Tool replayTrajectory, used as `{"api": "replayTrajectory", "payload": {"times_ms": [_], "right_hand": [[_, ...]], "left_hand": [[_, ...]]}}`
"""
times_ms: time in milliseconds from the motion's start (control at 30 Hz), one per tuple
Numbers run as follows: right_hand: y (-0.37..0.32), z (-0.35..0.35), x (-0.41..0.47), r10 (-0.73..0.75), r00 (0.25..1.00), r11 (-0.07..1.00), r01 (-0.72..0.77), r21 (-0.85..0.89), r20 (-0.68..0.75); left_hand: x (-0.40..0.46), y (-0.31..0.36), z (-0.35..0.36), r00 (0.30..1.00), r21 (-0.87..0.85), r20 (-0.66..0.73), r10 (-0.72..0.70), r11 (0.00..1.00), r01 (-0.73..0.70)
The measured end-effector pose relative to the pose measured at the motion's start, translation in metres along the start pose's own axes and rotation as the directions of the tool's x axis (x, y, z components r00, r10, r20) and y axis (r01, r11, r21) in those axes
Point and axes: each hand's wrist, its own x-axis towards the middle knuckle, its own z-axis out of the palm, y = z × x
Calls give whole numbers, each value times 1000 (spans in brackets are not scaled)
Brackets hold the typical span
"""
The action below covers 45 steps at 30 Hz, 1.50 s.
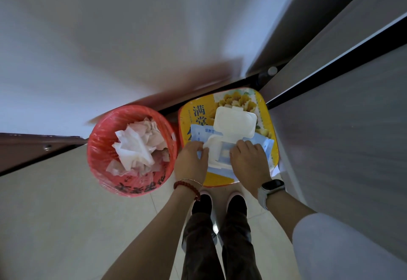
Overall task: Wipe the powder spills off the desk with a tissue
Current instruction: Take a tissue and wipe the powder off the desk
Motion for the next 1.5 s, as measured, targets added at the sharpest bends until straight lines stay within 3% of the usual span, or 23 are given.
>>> {"api": "replayTrajectory", "payload": {"times_ms": [133,267,400,467,600,767,900,967,1033,1200,1300,1367,1500], "right_hand": [[1,-1,6,-34,999,997,33,-75,-7],[1,-2,6,-11,1000,999,10,-37,-22],[2,-7,0,60,998,981,-53,186,-32],[5,-10,-10,14,1000,951,-12,308,-5],[11,-18,-27,-4,996,762,-51,645,84],[19,-43,-26,359,927,411,-259,874,106],[27,-73,-25,450,889,312,-248,917,87],[30,-92,-27,457,887,312,-227,923,64],[33,-116,-30,455,890,345,-202,917,25],[37,-197,-43,319,944,394,-54,917,-81],[31,-253,-51,148,984,504,11,864,-99],[21,-294,-57,34,993,542,76,837,-112],[-17,-374,-76,-152,977,516,207,831,-149]], "left_hand": [[1,1,1,1000,-4,2,-7,1000,7],[2,0,1,1000,10,-1,4,1000,-4],[4,0,2,1000,36,-8,1,999,-1],[4,0,2,1000,39,-13,3,999,-3],[2,3,2,999,59,-40,1,998,1],[-5,11,-4,999,39,-47,-10,999,12],[-13,27,-15,992,-3,111,-64,998,65],[-23,40,-27,975,-67,205,-81,993,97],[-36,56,-43,976,-153,213,-32,986,66],[-75,102,-101,967,-308,165,196,941,-139],[-103,131,-145,941,-345,96,326,897,-276],[-125,148,-177,932,-357,59,359,879,-316],[-178,163,-239,938,-360,18,346,878,-316]]}}
